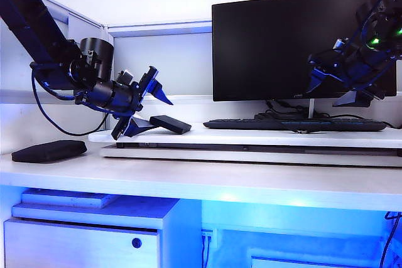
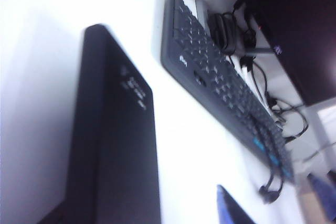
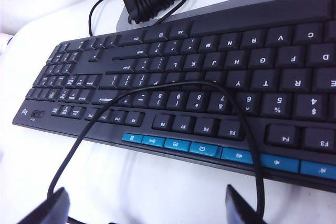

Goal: Unplug the data cable of the portable hard drive.

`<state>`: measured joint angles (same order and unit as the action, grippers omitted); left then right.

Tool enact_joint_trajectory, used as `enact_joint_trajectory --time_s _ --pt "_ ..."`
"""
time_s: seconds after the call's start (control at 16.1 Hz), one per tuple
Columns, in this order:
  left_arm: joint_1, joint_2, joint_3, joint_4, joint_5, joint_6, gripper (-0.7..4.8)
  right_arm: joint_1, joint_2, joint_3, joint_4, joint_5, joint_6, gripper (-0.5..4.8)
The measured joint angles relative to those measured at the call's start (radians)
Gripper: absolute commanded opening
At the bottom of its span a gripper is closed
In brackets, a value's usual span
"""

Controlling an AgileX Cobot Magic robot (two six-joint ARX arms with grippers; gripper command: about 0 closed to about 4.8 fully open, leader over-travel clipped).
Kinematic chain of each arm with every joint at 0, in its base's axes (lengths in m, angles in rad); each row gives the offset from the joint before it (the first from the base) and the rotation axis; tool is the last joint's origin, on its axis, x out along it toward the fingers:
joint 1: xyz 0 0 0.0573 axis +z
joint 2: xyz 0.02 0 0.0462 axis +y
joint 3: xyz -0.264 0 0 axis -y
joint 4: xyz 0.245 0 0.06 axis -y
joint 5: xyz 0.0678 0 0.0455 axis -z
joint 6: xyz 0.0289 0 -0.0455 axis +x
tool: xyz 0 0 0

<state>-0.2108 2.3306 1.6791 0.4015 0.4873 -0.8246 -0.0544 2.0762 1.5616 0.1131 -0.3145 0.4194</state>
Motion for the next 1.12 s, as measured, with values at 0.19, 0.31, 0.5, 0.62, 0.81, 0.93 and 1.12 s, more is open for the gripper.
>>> enact_joint_trajectory --time_s 0.19,0.31,0.5,0.62,0.81,0.93,1.12 --pt "-0.004 -0.002 0.0 -0.039 -0.004 0.144 3.55 0.0 0.0 0.0 0.0 -0.013 0.0 3.78" --pt "0.0 -0.004 0.003 -0.045 -0.056 0.328 3.85 0.001 0.0 0.0 0.001 -0.019 -0.003 3.78" --pt "0.003 -0.008 0.006 -0.071 -0.116 0.503 3.87 0.0 0.0 0.0 0.001 -0.019 -0.045 3.78" --pt "0.002 -0.006 0.006 -0.085 -0.152 0.649 4.35 0.0 0.0 0.0 0.001 -0.019 -0.066 3.79" --pt "-0.001 -0.006 0.035 -0.169 -0.192 0.808 4.44 0.0 0.0 0.0 -0.009 -0.017 -0.146 4.06" --pt "0.0 -0.035 0.053 -0.224 -0.201 0.902 3.91 0.0 0.0 0.0 -0.028 0.0 -0.186 4.04" --pt "0.0 -0.138 0.054 -0.195 -0.201 0.916 3.08 0.0 -0.033 -0.002 -0.006 0.0 -0.191 4.0"
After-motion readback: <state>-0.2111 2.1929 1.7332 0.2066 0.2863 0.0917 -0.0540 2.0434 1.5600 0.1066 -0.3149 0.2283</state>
